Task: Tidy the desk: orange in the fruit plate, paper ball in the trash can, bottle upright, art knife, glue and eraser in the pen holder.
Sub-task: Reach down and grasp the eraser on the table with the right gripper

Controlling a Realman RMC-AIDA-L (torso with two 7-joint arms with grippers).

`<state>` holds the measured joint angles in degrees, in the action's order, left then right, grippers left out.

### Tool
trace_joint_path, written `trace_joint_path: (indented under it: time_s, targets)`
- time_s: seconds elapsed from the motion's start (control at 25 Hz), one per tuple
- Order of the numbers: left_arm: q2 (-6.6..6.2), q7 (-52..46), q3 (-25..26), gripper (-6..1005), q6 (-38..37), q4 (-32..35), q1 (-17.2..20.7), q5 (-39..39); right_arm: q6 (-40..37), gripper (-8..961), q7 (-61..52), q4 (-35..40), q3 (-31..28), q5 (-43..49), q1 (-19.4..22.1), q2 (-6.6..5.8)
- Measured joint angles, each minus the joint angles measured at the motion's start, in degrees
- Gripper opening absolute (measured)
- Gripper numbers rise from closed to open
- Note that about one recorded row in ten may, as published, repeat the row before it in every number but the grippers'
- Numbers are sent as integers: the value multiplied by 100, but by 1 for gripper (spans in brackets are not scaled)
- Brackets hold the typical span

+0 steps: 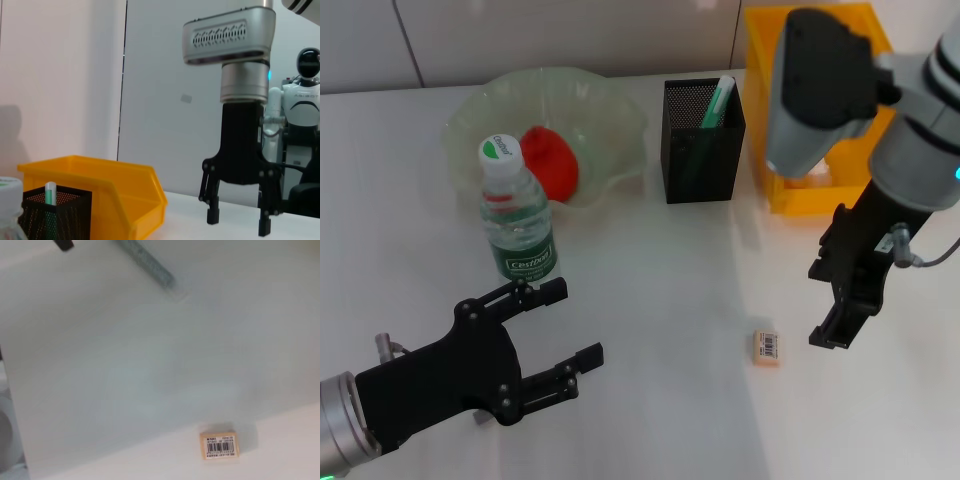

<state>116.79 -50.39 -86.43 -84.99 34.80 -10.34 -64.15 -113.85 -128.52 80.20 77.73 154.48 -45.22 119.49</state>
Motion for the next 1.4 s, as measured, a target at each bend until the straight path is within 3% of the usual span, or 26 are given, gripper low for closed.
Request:
trace_joint_path:
  time_s: [0.72,1.4]
  targets:
    - [37,57,65,769,9,-273,-114,-46,1522,715,-743,-834,1438,-315,273,23]
    - [46,57,65,769,9,-273,-124,-80,1940,663,-926,-1320,1459,-388,250,12]
